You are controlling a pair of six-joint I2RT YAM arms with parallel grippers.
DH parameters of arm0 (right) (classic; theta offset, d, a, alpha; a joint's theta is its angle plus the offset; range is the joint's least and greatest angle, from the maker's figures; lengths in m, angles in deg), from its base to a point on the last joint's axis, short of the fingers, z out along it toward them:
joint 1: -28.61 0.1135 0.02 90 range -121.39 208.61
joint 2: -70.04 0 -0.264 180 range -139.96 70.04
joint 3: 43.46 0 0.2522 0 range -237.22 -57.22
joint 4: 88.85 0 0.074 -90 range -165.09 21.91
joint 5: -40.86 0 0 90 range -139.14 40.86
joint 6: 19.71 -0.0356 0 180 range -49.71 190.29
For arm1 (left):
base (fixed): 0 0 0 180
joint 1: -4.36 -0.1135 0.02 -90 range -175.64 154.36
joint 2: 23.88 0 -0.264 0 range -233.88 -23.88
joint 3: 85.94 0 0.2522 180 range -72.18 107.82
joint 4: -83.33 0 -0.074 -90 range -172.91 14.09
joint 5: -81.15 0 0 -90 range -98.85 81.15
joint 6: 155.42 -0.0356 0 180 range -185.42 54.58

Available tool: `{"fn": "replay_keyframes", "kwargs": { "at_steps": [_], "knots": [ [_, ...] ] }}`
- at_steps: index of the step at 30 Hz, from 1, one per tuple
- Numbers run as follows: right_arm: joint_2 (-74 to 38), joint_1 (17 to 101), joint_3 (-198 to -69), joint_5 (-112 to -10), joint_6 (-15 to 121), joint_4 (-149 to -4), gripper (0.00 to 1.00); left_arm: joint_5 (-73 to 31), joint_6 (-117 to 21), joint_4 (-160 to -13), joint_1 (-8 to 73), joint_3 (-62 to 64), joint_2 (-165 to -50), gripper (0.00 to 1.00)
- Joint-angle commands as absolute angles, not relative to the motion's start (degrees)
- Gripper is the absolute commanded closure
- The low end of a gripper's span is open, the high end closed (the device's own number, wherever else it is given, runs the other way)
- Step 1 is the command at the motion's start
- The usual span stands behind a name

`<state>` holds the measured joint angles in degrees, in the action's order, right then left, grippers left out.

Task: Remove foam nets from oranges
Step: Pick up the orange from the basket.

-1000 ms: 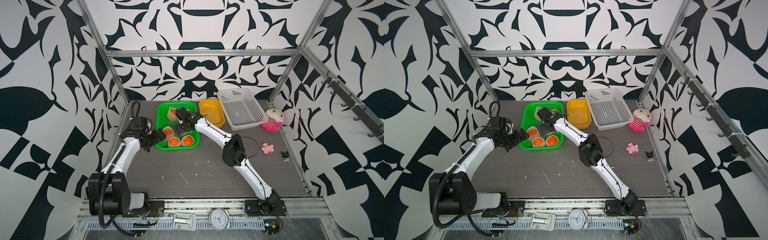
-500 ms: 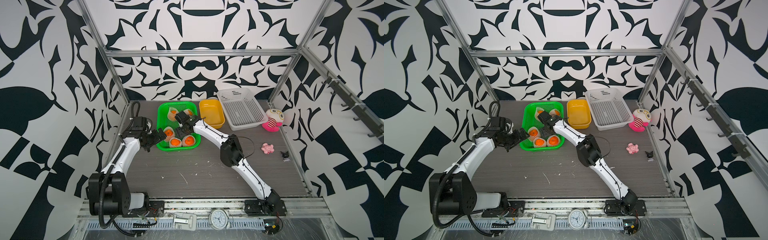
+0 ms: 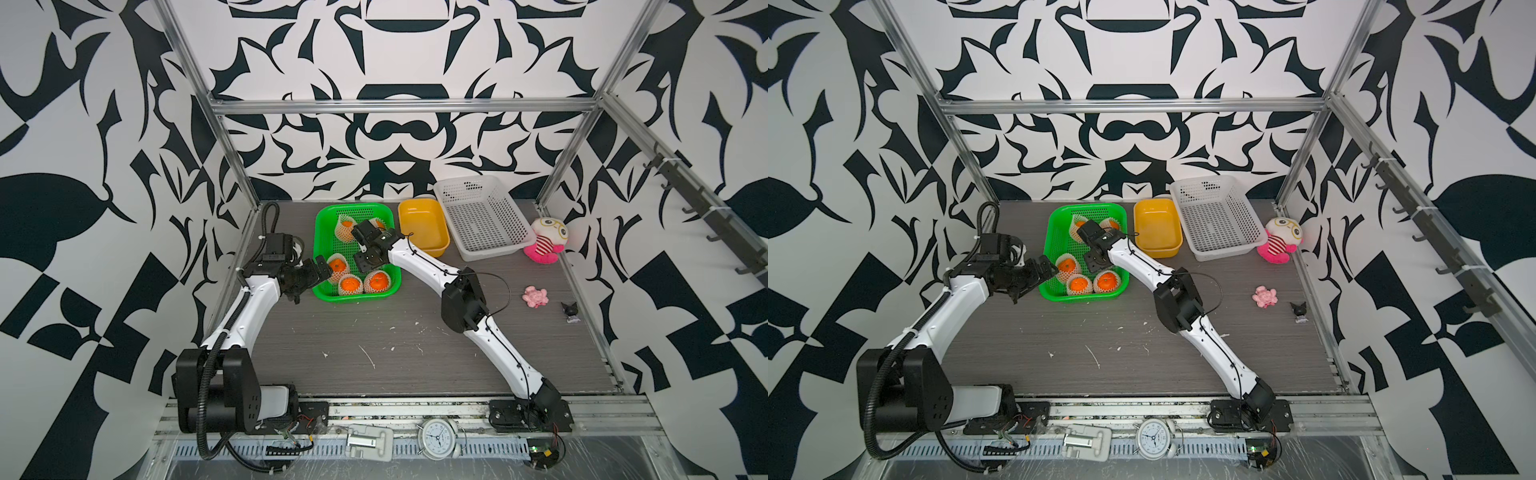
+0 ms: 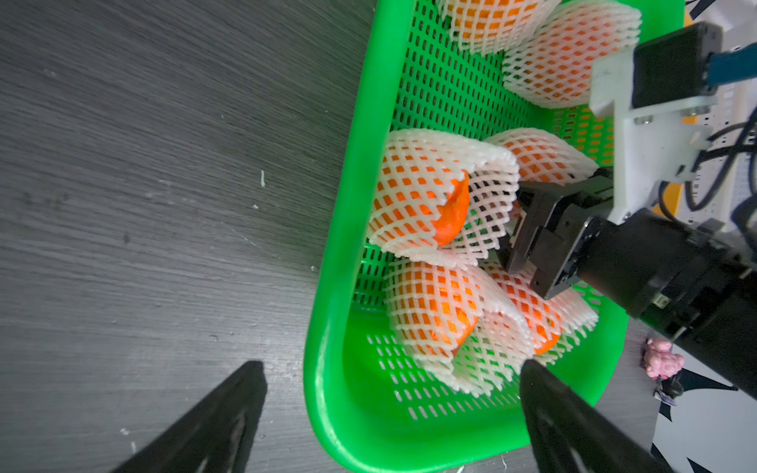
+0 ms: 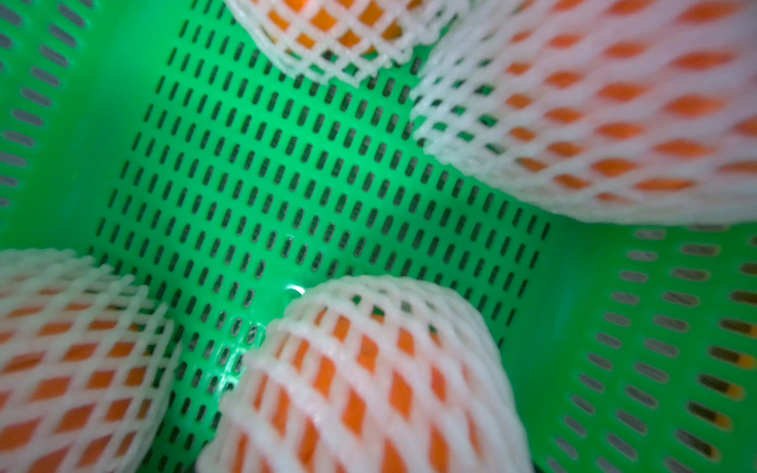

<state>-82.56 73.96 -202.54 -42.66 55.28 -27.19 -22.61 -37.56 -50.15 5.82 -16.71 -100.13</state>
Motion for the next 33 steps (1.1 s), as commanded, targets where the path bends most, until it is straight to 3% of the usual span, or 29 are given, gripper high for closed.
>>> {"fn": "replay_keyframes", "kwargs": {
  "at_steps": [1,26,33],
  "knots": [
    [-76.16,73.88,-201.81,-42.02,55.52,-27.72,0.39,-22.74,-37.03,-49.05,5.52,-17.43,-98.32,0.0],
    [-66.2,75.42,-199.44,-39.67,58.21,-22.42,0.49,-24.31,-37.39,-44.17,5.55,-18.83,-88.45,0.01],
    [-55.59,76.81,-187.0,-36.15,57.99,-23.95,0.5,-26.31,-36.39,-40.29,5.68,-19.7,-83.23,0.01]
  ]
}}
